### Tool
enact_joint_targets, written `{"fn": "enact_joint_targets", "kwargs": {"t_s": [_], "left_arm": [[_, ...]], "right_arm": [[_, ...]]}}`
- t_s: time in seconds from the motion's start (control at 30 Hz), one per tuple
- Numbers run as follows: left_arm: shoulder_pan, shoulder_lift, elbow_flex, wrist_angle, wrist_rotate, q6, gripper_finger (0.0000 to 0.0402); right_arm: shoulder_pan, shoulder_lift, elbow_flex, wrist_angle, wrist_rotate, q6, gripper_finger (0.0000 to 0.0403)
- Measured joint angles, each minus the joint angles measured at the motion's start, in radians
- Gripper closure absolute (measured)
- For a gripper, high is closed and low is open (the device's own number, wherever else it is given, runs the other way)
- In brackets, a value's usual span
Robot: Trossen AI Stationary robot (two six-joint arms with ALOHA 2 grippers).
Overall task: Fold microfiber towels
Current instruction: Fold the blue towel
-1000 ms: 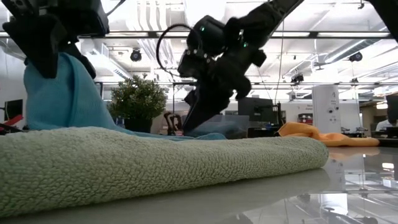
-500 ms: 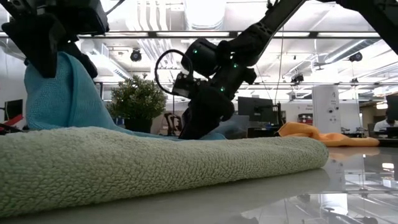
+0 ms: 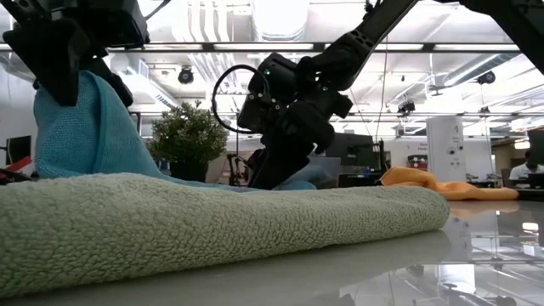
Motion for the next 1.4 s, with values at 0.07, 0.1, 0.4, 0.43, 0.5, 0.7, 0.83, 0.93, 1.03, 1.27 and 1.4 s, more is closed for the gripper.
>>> {"fn": "enact_joint_targets", "kwargs": {"t_s": [0.07, 0.1, 0.4, 0.43, 0.5, 0.7, 0.83, 0.93, 1.03, 1.27, 1.4], "left_arm": [[0.000, 0.000, 0.000, -0.001, 0.000, -0.005, 0.0402], [0.000, 0.000, 0.000, 0.000, 0.000, -0.007, 0.0402], [0.000, 0.000, 0.000, -0.001, 0.003, -0.009, 0.0402], [0.000, 0.000, 0.000, -0.001, 0.003, -0.007, 0.0402], [0.000, 0.000, 0.000, -0.001, 0.003, -0.007, 0.0402], [0.000, 0.000, 0.000, -0.001, 0.004, -0.007, 0.0402], [0.000, -0.001, 0.000, -0.001, 0.004, -0.007, 0.0402], [0.000, -0.001, 0.000, -0.001, 0.004, -0.006, 0.0402], [0.000, -0.002, 0.000, -0.001, 0.004, -0.006, 0.0402], [0.000, -0.002, 0.000, -0.001, 0.001, 0.023, 0.0402], [0.002, -0.002, -0.002, -0.001, -0.042, 0.045, 0.0402]], "right_arm": [[0.003, -0.001, 0.001, -0.013, -0.004, 0.001, 0.0244], [0.003, -0.001, 0.002, -0.020, -0.004, 0.001, 0.0253], [0.008, -0.006, 0.003, -0.063, -0.009, 0.023, 0.0316], [0.008, -0.006, 0.003, -0.064, -0.009, 0.025, 0.0323], [0.007, -0.006, 0.003, -0.065, -0.008, 0.025, 0.0335], [0.007, -0.006, 0.005, -0.064, 0.001, 0.000, 0.0362], [0.004, -0.006, 0.028, -0.068, 0.069, -0.004, 0.0370], [0.004, -0.007, 0.050, -0.087, 0.127, -0.020, 0.0369], [0.004, -0.007, 0.073, -0.134, 0.133, -0.058, 0.0370], [0.004, -0.007, 0.122, -0.184, 0.133, -0.060, 0.0369], [0.004, -0.007, 0.123, -0.183, 0.133, -0.061, 0.0359]]}}
